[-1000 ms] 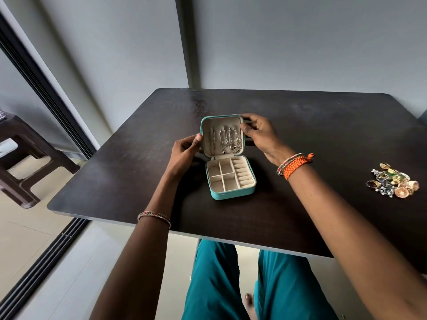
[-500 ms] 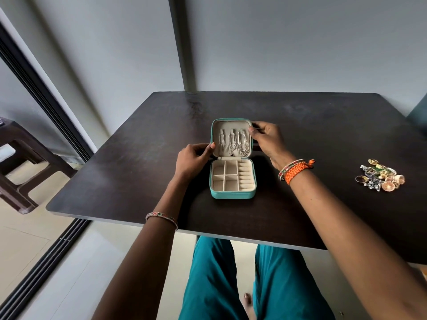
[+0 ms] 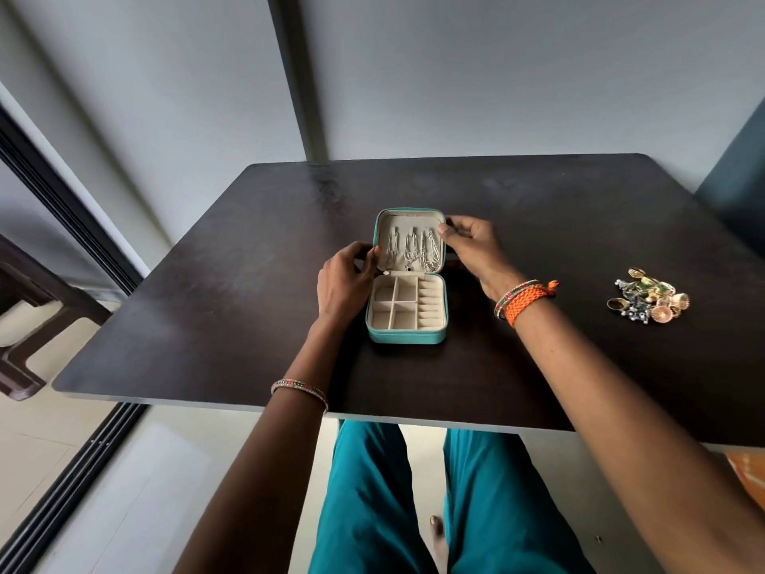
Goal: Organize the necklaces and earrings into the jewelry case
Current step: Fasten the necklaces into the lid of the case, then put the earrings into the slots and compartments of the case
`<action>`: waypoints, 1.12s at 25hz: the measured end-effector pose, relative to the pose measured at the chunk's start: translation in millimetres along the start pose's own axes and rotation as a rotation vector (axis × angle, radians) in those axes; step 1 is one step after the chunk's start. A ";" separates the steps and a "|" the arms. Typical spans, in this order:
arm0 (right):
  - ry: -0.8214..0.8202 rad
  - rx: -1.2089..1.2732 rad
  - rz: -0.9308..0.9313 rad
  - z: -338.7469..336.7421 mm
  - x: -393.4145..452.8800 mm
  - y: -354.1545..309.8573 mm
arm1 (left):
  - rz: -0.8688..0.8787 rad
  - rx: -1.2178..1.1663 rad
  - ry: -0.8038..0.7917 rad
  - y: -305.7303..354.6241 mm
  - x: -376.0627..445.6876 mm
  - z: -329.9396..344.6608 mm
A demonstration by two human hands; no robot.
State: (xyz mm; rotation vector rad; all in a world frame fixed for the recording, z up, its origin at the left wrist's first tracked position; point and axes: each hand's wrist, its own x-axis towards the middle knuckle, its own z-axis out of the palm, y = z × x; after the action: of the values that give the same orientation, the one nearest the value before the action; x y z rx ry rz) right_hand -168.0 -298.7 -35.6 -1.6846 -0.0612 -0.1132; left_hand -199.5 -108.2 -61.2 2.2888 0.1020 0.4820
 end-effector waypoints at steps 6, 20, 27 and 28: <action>-0.014 -0.267 -0.067 23.6 -44.6 20.0 | 0.031 -0.012 -0.018 9.0 -5.0 -3.8; 0.030 -0.553 -0.184 27.5 -73.1 16.0 | -0.105 -0.183 -0.010 8.2 -34.7 9.9; 0.020 -0.506 -0.091 20.3 -83.4 8.9 | -0.032 -0.323 0.076 12.6 -45.0 4.5; 0.018 -0.498 -0.091 19.7 -82.7 9.5 | -0.025 -0.323 0.078 13.0 -44.5 4.8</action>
State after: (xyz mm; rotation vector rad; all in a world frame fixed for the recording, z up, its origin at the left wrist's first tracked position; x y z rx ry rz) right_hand -248.4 -278.1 -56.4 -2.1786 -0.1027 -0.2260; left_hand -239.8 -130.3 -68.7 1.9513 0.0845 0.5334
